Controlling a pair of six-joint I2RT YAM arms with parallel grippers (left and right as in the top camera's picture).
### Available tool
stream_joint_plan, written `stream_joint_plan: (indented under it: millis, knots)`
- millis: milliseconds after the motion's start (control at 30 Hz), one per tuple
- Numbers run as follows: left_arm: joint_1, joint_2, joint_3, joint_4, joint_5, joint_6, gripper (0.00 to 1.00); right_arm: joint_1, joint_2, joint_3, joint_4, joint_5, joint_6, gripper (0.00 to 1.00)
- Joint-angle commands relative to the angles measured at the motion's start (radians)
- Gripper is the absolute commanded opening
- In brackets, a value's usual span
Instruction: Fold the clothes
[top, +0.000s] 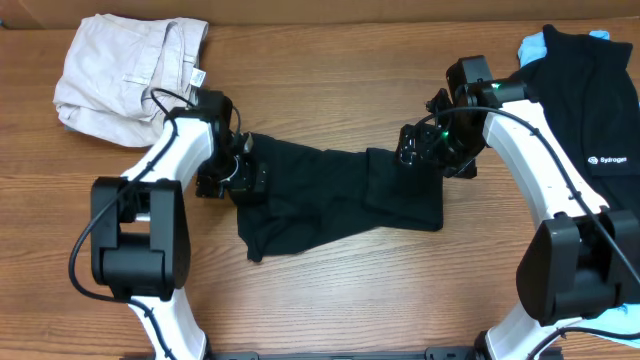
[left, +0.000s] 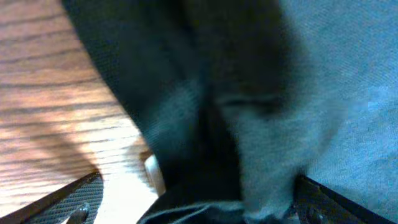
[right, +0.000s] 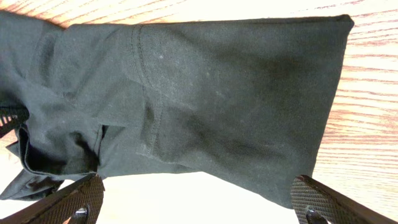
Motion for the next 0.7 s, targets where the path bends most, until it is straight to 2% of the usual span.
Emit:
stream_joint_plan:
  millis: [0, 100, 167, 233, 333, 400, 567, 667]
  knots:
    - [-0.049, 0.031, -0.097, 0.077, 0.055, -0.007, 0.96, 0.002, -0.028, 0.025, 0.004, 0.002, -0.007, 1.0]
    - [-0.075, 0.031, -0.127, 0.121, 0.076, -0.015, 0.84, 0.002, -0.027, 0.015, 0.012, 0.003, 0.011, 1.0]
    - [-0.09, 0.031, -0.137, 0.142, 0.072, -0.023, 0.52, 0.002, -0.027, -0.003, 0.025, 0.002, 0.011, 1.0]
    - [-0.101, 0.031, -0.14, 0.156, 0.055, -0.04, 0.28, 0.002, -0.027, -0.027, 0.036, 0.002, 0.011, 0.99]
    - [-0.103, 0.031, -0.14, 0.162, 0.023, -0.061, 0.1, 0.002, -0.027, -0.063, 0.048, 0.002, 0.011, 0.95]
    - [-0.099, 0.031, -0.14, 0.158, -0.001, -0.074, 0.04, 0.002, -0.027, -0.089, 0.06, 0.002, 0.011, 0.92]
    - [-0.077, 0.031, -0.122, 0.11, -0.07, -0.074, 0.04, 0.004, -0.027, -0.162, 0.114, -0.02, 0.015, 0.8]
    - [-0.056, 0.031, -0.063, 0.04, -0.098, -0.072, 0.04, 0.006, -0.027, -0.198, 0.146, -0.029, 0.015, 0.64]
